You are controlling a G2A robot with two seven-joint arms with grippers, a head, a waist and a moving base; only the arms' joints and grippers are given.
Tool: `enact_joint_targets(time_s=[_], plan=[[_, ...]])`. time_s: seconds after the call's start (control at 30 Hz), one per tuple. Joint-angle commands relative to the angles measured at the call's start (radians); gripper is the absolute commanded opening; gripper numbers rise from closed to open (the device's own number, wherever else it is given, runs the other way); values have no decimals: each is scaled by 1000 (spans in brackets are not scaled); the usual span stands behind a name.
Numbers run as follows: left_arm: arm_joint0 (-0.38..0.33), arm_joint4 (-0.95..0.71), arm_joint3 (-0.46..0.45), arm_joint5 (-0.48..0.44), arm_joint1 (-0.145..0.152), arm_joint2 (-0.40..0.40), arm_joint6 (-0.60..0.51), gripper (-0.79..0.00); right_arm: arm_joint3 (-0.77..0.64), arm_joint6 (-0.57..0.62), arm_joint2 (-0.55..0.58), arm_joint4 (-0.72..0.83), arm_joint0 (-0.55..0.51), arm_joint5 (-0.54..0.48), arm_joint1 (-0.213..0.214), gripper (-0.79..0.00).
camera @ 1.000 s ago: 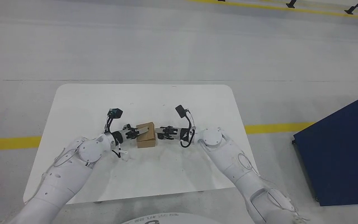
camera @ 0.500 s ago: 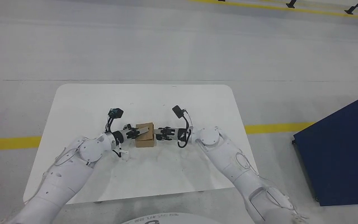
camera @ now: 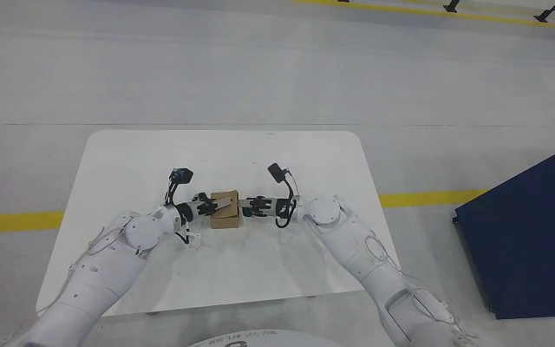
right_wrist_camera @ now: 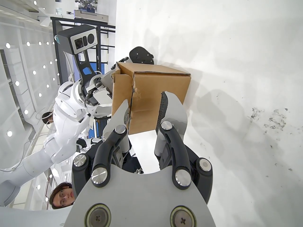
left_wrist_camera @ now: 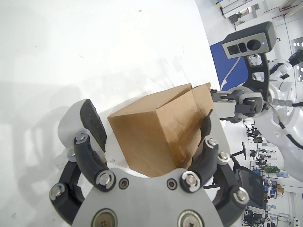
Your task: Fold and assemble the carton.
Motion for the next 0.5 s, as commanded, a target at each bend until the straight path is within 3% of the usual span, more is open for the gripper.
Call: enact_joint_targets(time_s=[0.0, 0.47], plan=[[-1, 1, 5, 0, -1, 1, 2, 0, 0, -2, -1, -1, 1, 6, 0, -496], [-10, 0, 22, -3, -6, 4, 4, 0, 8, -30, 12, 19, -1, 15, -1, -443]])
